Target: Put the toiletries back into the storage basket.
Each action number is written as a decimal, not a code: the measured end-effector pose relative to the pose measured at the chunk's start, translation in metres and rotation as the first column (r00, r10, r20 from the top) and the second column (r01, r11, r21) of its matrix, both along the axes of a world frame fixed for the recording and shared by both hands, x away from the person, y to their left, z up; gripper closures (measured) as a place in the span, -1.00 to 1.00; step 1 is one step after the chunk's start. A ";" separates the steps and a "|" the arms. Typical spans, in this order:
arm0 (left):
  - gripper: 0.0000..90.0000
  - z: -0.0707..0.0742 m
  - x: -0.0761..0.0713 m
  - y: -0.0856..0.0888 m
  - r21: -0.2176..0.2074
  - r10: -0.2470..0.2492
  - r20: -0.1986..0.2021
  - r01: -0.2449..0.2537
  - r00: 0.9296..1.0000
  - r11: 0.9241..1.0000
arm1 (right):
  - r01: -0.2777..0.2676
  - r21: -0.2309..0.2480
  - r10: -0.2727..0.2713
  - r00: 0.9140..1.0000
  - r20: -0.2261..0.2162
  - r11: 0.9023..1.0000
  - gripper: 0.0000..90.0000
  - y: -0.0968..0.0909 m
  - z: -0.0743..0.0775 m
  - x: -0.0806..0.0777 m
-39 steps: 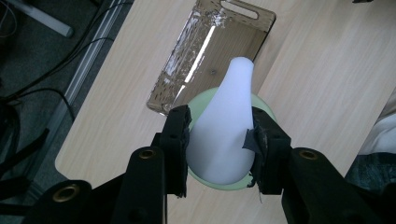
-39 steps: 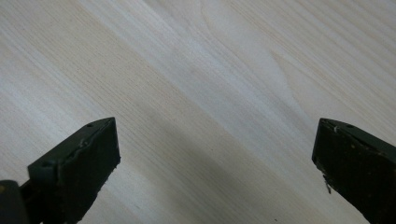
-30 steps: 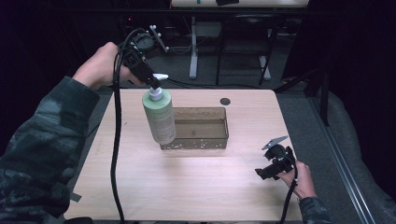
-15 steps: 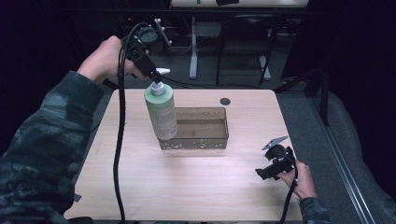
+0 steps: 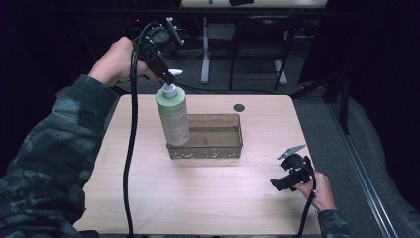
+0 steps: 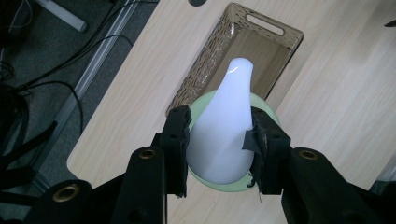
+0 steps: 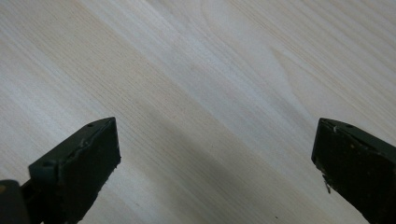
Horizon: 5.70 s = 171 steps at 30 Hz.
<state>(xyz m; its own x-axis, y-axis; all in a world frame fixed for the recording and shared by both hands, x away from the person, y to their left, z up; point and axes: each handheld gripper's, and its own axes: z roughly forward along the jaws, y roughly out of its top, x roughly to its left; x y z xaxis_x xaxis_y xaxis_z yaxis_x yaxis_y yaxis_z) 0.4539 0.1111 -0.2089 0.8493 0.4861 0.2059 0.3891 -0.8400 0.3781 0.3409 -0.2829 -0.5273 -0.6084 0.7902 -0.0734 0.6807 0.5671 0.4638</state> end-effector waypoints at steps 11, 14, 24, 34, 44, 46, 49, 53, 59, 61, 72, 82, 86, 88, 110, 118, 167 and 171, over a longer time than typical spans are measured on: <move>0.40 -0.008 0.005 -0.006 -0.002 0.017 0.026 -0.017 1.000 1.000 | -0.003 -0.007 0.003 1.000 0.007 1.000 -0.99 0.000 0.000 0.000; 0.40 -0.010 0.007 -0.007 0.000 0.021 0.030 -0.021 0.999 1.000 | -0.004 -0.012 0.004 1.000 0.008 1.000 -0.99 0.000 0.000 -0.001; 0.40 -0.020 0.010 -0.010 -0.002 0.029 0.058 -0.029 0.998 1.000 | -0.008 -0.015 0.008 1.000 0.008 1.000 -0.98 0.000 0.001 -0.001; 0.40 -0.032 0.018 -0.009 -0.007 0.037 0.051 -0.037 0.998 0.999 | -0.010 -0.014 0.010 1.000 0.005 1.000 -0.98 0.000 0.000 -0.001; 0.40 -0.041 0.021 -0.008 -0.021 0.043 0.040 -0.042 0.998 0.999 | -0.010 -0.009 0.010 1.000 0.004 1.000 -0.98 0.002 0.001 -0.001; 0.40 -0.044 0.021 -0.007 -0.025 0.044 0.039 -0.044 0.998 0.999 | -0.012 -0.012 0.013 1.000 0.003 1.000 -0.98 0.001 0.000 -0.001; 0.40 -0.047 0.022 -0.007 -0.024 0.045 0.043 -0.044 0.998 0.999 | -0.014 -0.021 0.014 1.000 0.004 1.000 -0.98 0.002 0.000 -0.001; 0.40 -0.051 0.024 -0.005 -0.026 0.047 0.041 -0.046 0.998 0.999 | -0.013 -0.016 0.013 1.000 0.000 1.000 -0.98 0.002 -0.001 -0.001; 0.40 -0.054 0.024 -0.007 -0.026 0.044 0.040 -0.043 0.998 0.999 | -0.017 -0.014 0.017 1.000 -0.007 1.000 -0.98 0.003 -0.001 -0.001; 0.40 -0.055 0.024 -0.007 -0.028 0.043 0.039 -0.042 0.998 0.999 | -0.021 -0.021 0.021 1.000 -0.004 1.000 -0.98 0.003 -0.001 -0.001; 0.40 -0.067 0.026 -0.007 -0.024 0.035 0.019 -0.035 0.999 0.999 | -0.021 -0.013 0.021 1.000 -0.003 1.000 -0.98 0.003 -0.001 -0.002; 0.40 -0.077 0.025 -0.004 -0.032 0.029 0.001 -0.029 1.000 0.999 | -0.025 -0.020 0.025 1.000 -0.001 0.999 -0.98 0.003 -0.001 -0.002; 0.40 -0.083 0.026 -0.002 -0.035 0.033 -0.006 -0.033 0.999 0.999 | -0.025 -0.020 0.025 1.000 -0.001 0.999 -0.97 0.003 -0.001 -0.002; 0.40 -0.086 0.026 -0.001 -0.040 0.035 -0.006 -0.035 0.999 0.999 | -0.028 -0.025 0.028 1.000 0.000 0.999 -0.97 0.003 -0.001 -0.001; 0.40 -0.103 0.029 0.007 -0.032 0.041 -0.047 -0.042 0.998 0.999 | -0.031 -0.028 0.031 1.000 0.000 0.999 -0.97 0.003 -0.002 -0.001; 0.40 -0.104 0.030 0.008 -0.030 0.041 -0.051 -0.043 0.998 0.999 | -0.030 -0.029 0.030 1.000 0.000 0.999 -0.97 0.003 -0.002 -0.001; -0.68 -0.120 0.011 0.027 -0.192 0.142 -0.017 -0.143 0.990 0.971 | -0.030 -0.028 0.030 1.000 0.002 0.999 -0.98 0.004 -0.001 -0.002; -0.78 -0.119 0.003 0.033 -0.224 0.153 0.009 -0.147 0.988 0.963 | -0.030 -0.033 0.030 1.000 0.003 0.999 -0.97 0.004 -0.001 -0.002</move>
<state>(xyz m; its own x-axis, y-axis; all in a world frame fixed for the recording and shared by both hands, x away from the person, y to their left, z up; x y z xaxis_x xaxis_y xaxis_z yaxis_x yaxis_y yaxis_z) 0.4570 0.1446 -0.3283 0.7588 0.6437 0.0996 0.4919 -0.6665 0.5602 0.3393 -0.2793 -0.5283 -0.6317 0.7686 -0.1009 0.6613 0.6023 0.4472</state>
